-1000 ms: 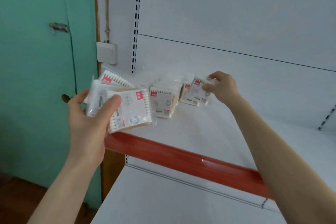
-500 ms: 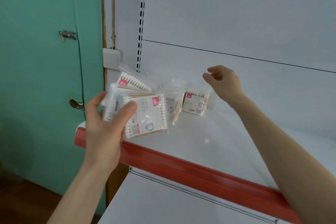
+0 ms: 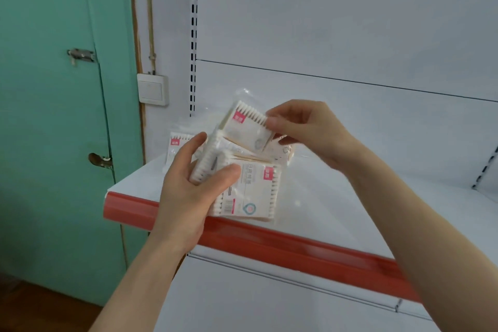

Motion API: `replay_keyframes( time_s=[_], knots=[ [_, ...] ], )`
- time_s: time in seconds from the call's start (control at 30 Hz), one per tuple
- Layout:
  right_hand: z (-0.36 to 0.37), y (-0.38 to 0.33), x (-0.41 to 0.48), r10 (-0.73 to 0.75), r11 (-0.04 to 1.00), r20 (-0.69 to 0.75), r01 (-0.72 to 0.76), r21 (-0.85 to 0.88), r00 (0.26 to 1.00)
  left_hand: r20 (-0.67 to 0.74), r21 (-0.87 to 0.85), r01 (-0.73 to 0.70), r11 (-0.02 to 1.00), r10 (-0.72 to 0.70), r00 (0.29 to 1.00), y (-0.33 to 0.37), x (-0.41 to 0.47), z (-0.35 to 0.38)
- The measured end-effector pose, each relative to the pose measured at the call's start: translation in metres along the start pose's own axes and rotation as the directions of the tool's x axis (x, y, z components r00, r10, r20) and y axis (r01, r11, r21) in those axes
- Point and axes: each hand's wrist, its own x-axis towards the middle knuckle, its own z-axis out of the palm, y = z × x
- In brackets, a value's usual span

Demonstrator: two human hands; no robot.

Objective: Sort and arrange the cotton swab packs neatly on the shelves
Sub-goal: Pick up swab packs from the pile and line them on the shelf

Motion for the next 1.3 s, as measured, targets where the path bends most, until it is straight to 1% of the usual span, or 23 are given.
replay_keyframes(
  time_s=[0.03, 0.1, 0.17, 0.27, 0.37, 0.43, 0.5, 0.6, 0.77, 0.93, 1.03, 1.1, 1.17, 1.2, 1.23, 1.3],
  knots=[
    [-0.007, 0.002, 0.004, -0.013, 1.000, -0.083, 0.012, -0.010, 0.997, -0.013, 0.015, 0.001, 1.000, 0.000, 1.000, 0.000, 0.000, -0.002],
    [-0.028, 0.009, 0.011, -0.031, 0.997, -0.255, 0.012, -0.076, 0.966, -0.057, 0.012, 0.013, 1.000, -0.013, 0.998, 0.001, 0.000, -0.009],
    [-0.050, 0.018, 0.017, -0.018, 0.987, -0.339, -0.037, -0.154, 0.941, -0.078, 0.012, 0.031, 0.999, -0.030, 0.996, 0.003, 0.000, -0.017],
    [-0.065, 0.040, 0.027, 0.047, 0.952, -0.325, -0.141, -0.272, 0.944, -0.091, 0.024, 0.035, 0.999, -0.032, 0.995, 0.005, -0.001, -0.024],
    [-0.053, 0.066, 0.044, 0.122, 0.885, -0.262, -0.224, -0.408, 0.957, -0.097, 0.039, 0.023, 0.999, -0.019, 0.995, 0.004, -0.002, -0.026],
    [-0.040, 0.080, 0.054, 0.140, 0.835, -0.218, -0.233, -0.498, 0.966, -0.094, 0.043, 0.026, 0.999, -0.022, 0.995, 0.004, -0.004, -0.028],
    [-0.029, 0.090, 0.058, 0.122, 0.821, -0.218, -0.222, -0.526, 0.968, -0.091, 0.039, 0.031, 0.999, -0.027, 0.995, 0.005, -0.004, -0.031],
    [-0.026, 0.095, 0.058, 0.083, 0.826, -0.248, -0.206, -0.524, 0.965, -0.076, 0.035, 0.051, 0.998, -0.048, 0.996, 0.004, -0.003, -0.032],
    [-0.029, 0.088, 0.056, 0.099, 0.858, -0.262, -0.216, -0.466, 0.960, -0.062, 0.006, 0.070, 0.998, -0.069, 0.996, -0.002, 0.001, -0.021],
    [-0.017, 0.089, 0.059, 0.099, 0.851, -0.275, -0.225, -0.475, 0.956, -0.060, -0.025, 0.065, 0.998, -0.066, 0.996, -0.001, -0.001, -0.017],
    [-0.019, 0.083, 0.056, 0.124, 0.820, -0.280, -0.258, -0.512, 0.952, -0.064, -0.035, 0.051, 0.998, -0.053, 0.997, 0.001, -0.001, -0.019],
    [-0.020, 0.073, 0.050, 0.080, 0.833, -0.336, -0.248, -0.494, 0.938, -0.048, -0.042, 0.041, 0.998, -0.043, 0.998, 0.000, 0.000, -0.019],
    [-0.015, 0.054, 0.035, -0.004, 0.896, -0.386, -0.168, -0.411, 0.923, -0.021, -0.051, 0.026, 0.998, -0.028, 0.999, -0.002, 0.001, -0.016],
    [-0.011, 0.043, 0.025, -0.012, 0.927, -0.368, -0.127, -0.353, 0.930, -0.012, -0.063, 0.019, 0.998, -0.020, 1.000, -0.002, 0.002, -0.014],
    [-0.007, 0.032, 0.014, 0.006, 0.955, -0.316, -0.098, -0.278, 0.949, -0.011, -0.079, 0.010, 0.997, -0.011, 1.000, -0.003, 0.003, -0.011],
    [0.002, 0.013, -0.010, 0.090, 0.984, -0.151, -0.111, -0.136, 0.984, -0.028, -0.115, -0.010, 0.993, 0.007, 1.000, -0.005, 0.004, -0.006]
  ],
)
